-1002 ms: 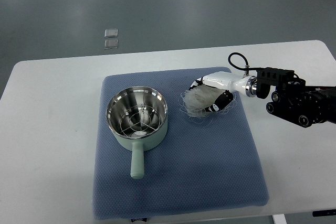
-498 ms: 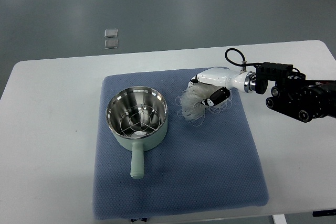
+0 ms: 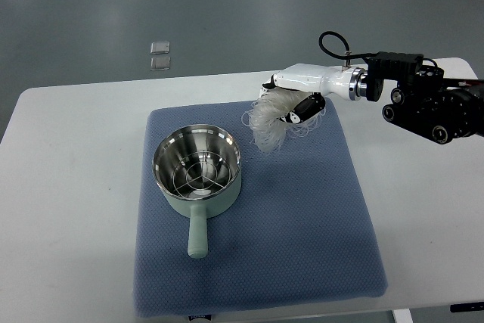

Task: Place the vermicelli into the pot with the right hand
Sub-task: 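Lift the vermicelli with the right hand and carry it over the steel pot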

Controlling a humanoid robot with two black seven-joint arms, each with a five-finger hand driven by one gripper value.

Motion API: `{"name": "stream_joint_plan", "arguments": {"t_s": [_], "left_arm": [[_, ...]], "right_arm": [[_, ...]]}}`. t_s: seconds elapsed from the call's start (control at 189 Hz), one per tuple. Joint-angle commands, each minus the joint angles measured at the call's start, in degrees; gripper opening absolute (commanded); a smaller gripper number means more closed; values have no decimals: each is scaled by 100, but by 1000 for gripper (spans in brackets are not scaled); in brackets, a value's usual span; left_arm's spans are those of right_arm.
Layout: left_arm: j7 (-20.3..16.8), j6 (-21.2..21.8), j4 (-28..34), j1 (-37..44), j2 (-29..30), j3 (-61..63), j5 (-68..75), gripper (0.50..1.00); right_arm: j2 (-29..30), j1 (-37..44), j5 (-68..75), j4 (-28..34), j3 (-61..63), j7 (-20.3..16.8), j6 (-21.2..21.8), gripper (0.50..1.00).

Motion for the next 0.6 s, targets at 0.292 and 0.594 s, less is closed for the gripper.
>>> {"name": "stream_joint_plan", "arguments": {"t_s": [0.292,0.594], "left_arm": [[0,5,0,0,0,2,0,1000],[0,-4,0,0,0,2,0,1000]], "right_arm": [[400,744,145,97,8,69,48,500],[725,1272,145,572,-10,69,136,500]]}}
